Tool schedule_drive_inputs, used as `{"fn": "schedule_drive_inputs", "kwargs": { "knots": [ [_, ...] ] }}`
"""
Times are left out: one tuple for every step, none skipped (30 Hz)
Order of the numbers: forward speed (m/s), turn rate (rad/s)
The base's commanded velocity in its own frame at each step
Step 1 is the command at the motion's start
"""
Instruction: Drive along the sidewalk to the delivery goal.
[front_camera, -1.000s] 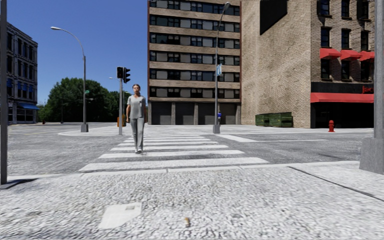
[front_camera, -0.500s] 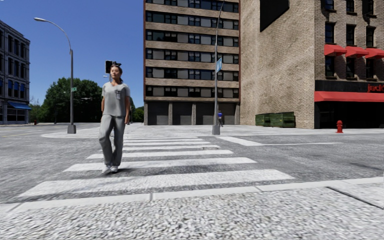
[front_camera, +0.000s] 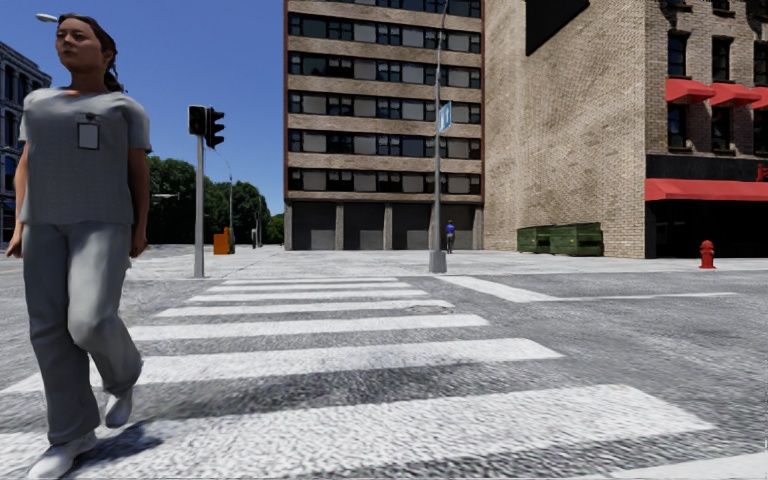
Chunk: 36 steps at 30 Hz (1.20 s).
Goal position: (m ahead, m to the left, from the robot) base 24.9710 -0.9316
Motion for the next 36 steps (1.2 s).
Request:
{"fn": "schedule_drive_inputs", "kwargs": {
  "knots": [
    [2.0,0.0],
    [2.0,0.0],
    [2.0,0.0],
    [2.0,0.08],
    [2.0,0.08],
    [2.0,0.2],
    [2.0,0.28],
    [2.0,0.31],
    [2.0,0.31],
    [2.0,0.31],
    [2.0,0.31],
    [2.0,0.24],
    [2.0,0.24],
    [2.0,0.1],
    [2.0,0.04],
    [2.0,0.0],
    [2.0,0.0],
    [2.0,0.0],
    [2.0,0.0],
    [2.0,0.0],
    [2.0,0.0],
    [2.0,0.0],
    [2.0,0.05],
    [2.0,0.15],
    [2.0,0.15],
    [2.0,0.19],
    [2.0,0.28],
    [2.0,0.36],
    [2.0,0.36],
    [2.0,0.39],
    [2.0,0.39],
    [2.0,0.4],
    [2.0,0.4],
    [2.0,0.4],
    [2.0,0.0],
    [2.0,0.0]
  ]
}}
